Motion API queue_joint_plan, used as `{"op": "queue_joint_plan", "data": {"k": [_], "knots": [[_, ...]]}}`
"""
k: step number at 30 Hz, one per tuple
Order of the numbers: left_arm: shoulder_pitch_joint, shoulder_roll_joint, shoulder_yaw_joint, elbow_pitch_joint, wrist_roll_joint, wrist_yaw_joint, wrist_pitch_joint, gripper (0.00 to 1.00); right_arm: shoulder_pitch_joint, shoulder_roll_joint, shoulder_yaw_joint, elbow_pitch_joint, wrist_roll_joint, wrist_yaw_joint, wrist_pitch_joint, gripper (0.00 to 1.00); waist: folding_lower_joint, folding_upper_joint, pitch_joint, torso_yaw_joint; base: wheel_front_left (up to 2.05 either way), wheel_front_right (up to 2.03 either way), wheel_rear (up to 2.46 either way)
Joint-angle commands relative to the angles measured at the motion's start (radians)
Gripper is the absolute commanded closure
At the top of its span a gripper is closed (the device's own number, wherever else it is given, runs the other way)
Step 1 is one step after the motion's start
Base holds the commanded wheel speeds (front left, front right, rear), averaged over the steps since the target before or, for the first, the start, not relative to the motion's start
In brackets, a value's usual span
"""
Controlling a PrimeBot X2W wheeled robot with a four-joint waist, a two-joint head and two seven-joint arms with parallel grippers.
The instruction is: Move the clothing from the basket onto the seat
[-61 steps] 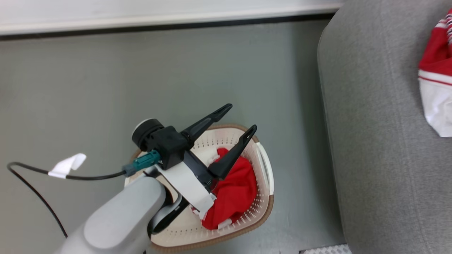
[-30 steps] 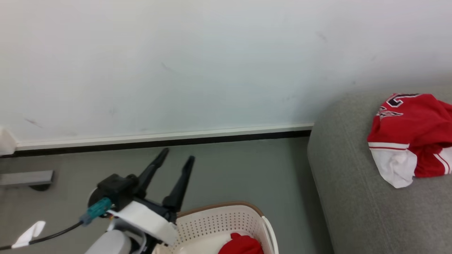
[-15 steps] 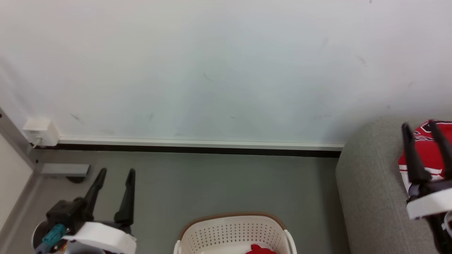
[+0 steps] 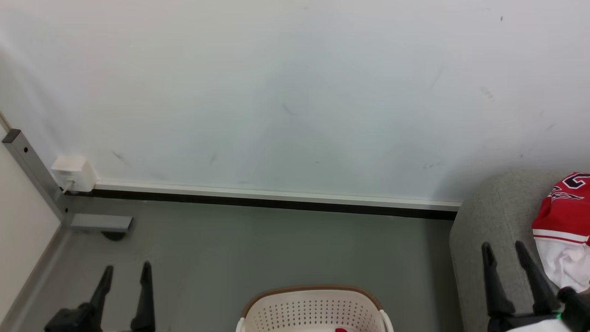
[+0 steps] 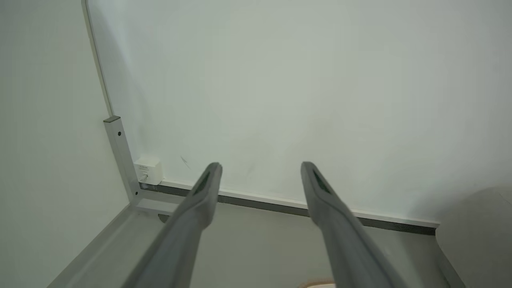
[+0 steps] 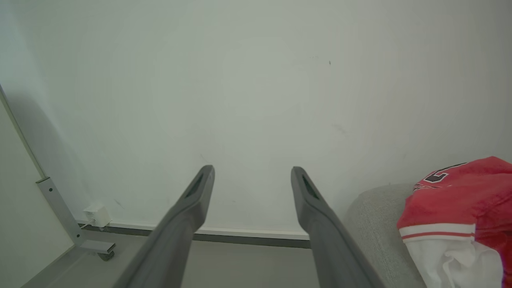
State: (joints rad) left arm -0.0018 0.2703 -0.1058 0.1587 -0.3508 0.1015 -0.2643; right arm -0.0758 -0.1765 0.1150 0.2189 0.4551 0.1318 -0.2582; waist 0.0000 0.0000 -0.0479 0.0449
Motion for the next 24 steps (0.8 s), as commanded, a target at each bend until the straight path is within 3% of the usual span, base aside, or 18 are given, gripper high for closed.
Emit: {"op": "queue_joint_plan", "data": {"k": [1, 7, 14, 24], "knots": [[0.028, -0.016, 0.02, 0.001, 0.028, -0.015, 0.0, 0.0, 0.035, 0.022, -0.012, -0.008, -0.03, -0.002, -0.006, 0.0, 0.0, 0.0, -0.002, -0.003, 0.0, 0.0, 0.0], [0.066, -0.077, 0.075, 0.005, 0.084, -0.08, 0.0, 0.0, 0.079, 0.07, -0.033, -0.01, -0.091, -0.002, -0.006, 0.0, 0.0, 0.0, -0.003, -0.008, 0.0, 0.0, 0.0], [0.063, -0.125, 0.128, 0.015, 0.137, -0.141, 0.0, 0.0, 0.064, 0.083, -0.034, -0.009, -0.124, -0.002, -0.006, 0.0, 0.0, 0.0, 0.011, -0.013, 0.0, 0.0, 0.0], [0.053, -0.165, 0.178, 0.027, 0.181, -0.187, 0.0, 0.0, 0.055, 0.086, -0.039, 0.003, -0.126, -0.002, -0.006, 0.0, 0.0, 0.0, 0.017, -0.022, 0.0, 0.0, 0.0]]}}
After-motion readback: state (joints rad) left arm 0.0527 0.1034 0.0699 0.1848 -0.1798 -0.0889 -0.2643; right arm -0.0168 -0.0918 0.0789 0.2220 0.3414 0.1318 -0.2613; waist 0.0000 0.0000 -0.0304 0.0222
